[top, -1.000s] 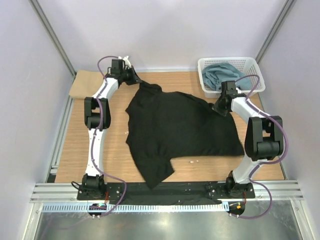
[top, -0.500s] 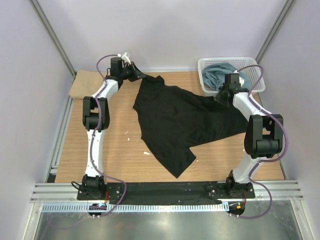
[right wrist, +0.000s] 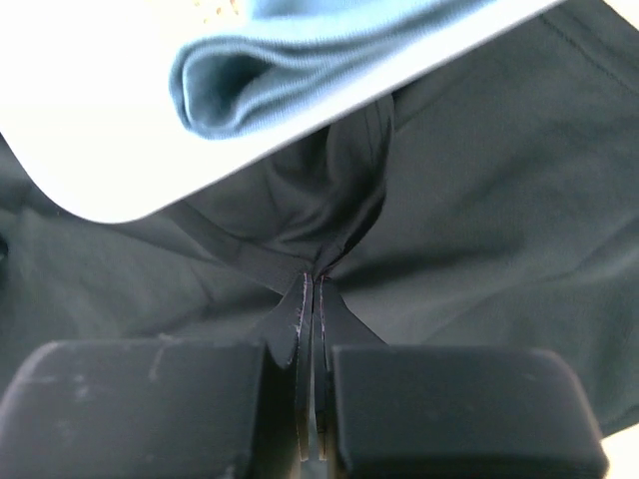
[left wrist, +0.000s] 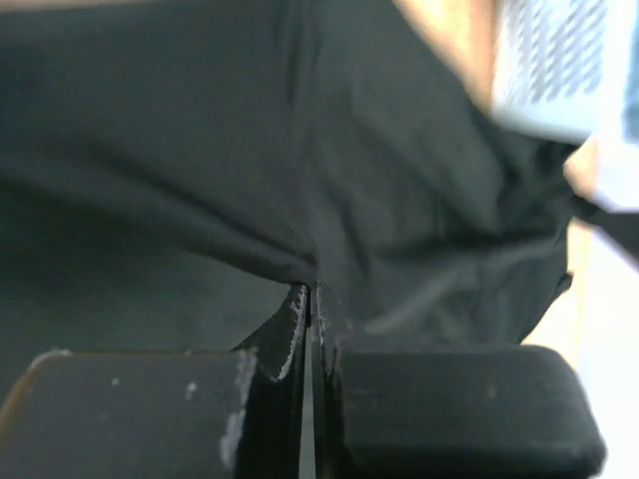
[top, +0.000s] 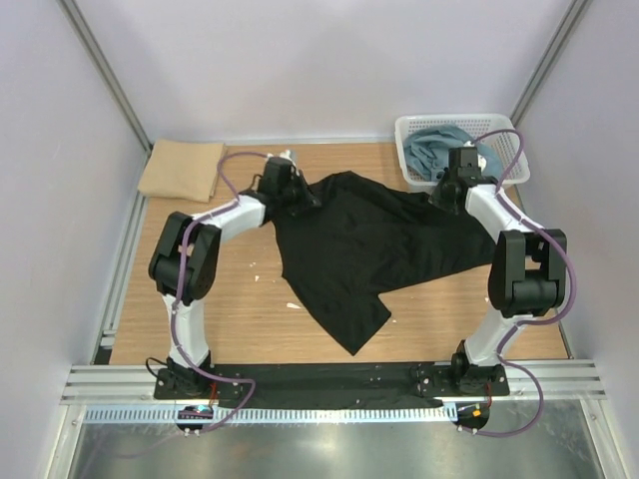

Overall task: Fold and stack the t-shirts
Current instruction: Flatten the tshirt out

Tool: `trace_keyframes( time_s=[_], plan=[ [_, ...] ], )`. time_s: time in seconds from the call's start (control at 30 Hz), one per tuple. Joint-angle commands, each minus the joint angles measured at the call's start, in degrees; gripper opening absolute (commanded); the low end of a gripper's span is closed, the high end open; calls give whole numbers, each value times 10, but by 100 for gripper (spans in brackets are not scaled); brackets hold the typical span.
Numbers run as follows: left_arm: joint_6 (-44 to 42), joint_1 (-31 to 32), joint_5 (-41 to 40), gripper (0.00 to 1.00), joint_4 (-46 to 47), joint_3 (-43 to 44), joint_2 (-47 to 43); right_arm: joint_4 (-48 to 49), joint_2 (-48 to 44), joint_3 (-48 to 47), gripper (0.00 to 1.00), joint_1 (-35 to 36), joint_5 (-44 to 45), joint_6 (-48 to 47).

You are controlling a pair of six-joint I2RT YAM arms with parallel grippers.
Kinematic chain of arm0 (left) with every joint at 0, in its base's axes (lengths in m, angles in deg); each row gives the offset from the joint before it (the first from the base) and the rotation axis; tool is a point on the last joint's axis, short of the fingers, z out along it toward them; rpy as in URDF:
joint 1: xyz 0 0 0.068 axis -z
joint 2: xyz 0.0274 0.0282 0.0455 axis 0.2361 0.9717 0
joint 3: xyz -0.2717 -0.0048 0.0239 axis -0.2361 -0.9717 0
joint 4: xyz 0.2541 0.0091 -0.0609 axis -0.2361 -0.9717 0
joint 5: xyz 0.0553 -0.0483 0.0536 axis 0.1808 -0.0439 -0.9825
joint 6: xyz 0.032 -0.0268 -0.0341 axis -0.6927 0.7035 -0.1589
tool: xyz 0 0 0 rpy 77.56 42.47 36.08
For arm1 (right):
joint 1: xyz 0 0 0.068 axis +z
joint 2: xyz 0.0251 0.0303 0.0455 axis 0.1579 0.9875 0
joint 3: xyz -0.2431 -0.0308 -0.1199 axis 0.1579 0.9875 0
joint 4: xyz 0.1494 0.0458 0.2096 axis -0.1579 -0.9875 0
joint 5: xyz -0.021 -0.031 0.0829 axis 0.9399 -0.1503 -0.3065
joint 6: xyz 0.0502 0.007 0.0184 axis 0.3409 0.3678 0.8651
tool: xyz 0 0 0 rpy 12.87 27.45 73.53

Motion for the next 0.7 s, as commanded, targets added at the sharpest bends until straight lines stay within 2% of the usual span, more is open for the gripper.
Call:
trace_keyframes(
  time_s=[0.0,0.07,0.23,0.27,0.43,0.6,0.67],
  plan=[
    [90,28,-89,0,2,-56,12,-4,-54,10,1,-2,0,-9],
    [129,45,-98,0,10,-81,21,-6,-66,15,1,-1,1,-15],
    [160,63,-126,0,5,-141,21,-6,-82,34,1,-1,2,-18],
    [163,63,-160,0,0,-148,13,-3,-85,38,1,-1,1,-16],
    [180,57,-201,0,-118,-166,4,5,-93,58,1,-1,-9,-6],
    [200,-14,-139,0,-157,-238,-43,0,-116,81,1,-2,-18,11],
    [177,-52,-105,0,-177,-247,-61,-5,-132,99,1,-1,-25,31]
  ],
)
